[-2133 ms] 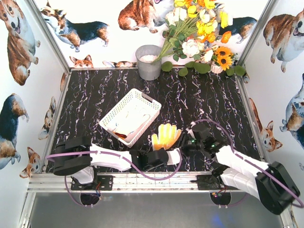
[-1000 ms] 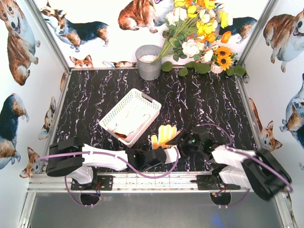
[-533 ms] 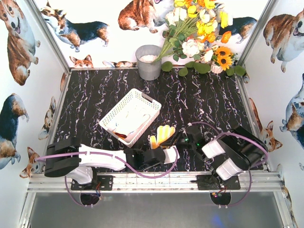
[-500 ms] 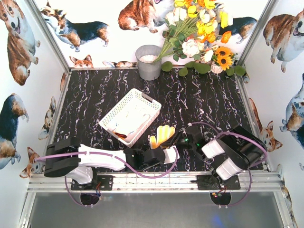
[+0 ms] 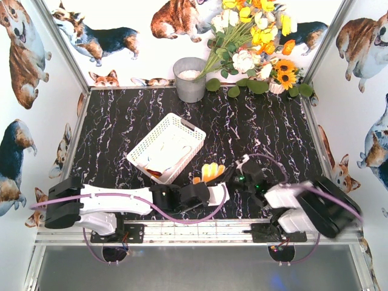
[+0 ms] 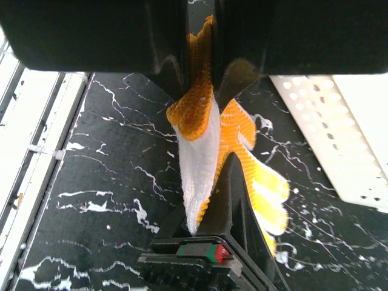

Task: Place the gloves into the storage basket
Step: Pick up the glove from the center of the board, then place the glove in the bin.

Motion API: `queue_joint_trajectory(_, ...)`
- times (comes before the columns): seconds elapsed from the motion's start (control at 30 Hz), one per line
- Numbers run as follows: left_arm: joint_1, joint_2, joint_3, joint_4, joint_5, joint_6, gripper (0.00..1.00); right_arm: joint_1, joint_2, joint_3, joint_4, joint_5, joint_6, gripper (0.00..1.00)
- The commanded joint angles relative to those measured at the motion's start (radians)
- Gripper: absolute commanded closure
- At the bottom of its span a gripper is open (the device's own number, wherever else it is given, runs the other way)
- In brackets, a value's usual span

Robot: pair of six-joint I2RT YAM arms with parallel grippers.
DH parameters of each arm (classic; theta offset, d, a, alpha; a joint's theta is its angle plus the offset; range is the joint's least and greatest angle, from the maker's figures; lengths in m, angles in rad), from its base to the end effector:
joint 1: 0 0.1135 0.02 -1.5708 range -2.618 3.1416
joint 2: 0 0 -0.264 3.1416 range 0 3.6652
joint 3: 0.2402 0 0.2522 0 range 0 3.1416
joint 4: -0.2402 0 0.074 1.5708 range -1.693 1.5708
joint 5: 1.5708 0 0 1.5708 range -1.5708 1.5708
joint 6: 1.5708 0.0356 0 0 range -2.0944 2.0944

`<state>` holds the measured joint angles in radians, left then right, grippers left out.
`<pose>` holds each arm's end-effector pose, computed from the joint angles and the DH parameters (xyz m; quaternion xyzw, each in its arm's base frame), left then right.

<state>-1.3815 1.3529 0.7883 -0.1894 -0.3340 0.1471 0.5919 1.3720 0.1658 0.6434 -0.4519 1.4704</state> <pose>0.0642 -0.2732 0.2172 0.5786 0.6990 -0.1022 0.4077 0.1581 0.1250 0.1083 0.2650 0.8184 0.5046 0.0735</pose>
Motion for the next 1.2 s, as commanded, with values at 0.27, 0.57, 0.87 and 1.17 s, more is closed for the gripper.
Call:
queue_joint_trajectory(0.27,0.164,-0.058,0.250,-0.290,0.068,0.211,1.00,-0.094,-0.609,0.223,-0.708,0.325,-0.238,1.00)
queue_joint_trajectory(0.57,0.334,-0.089,0.348,-0.394,0.002,0.357,1.00,-0.098,-0.312,0.528,-0.622,0.270,-0.394,1.00)
queue_joint_trajectory(0.87,0.495,-0.158,0.290,-0.376,-0.169,0.442,1.00,-0.075,0.060,0.851,-0.526,0.203,-0.563,1.00)
queue_joint_trajectory(1.17,0.595,-0.109,0.223,-0.348,-0.310,0.559,1.00,-0.014,0.352,1.051,-0.407,0.153,-0.624,1.00)
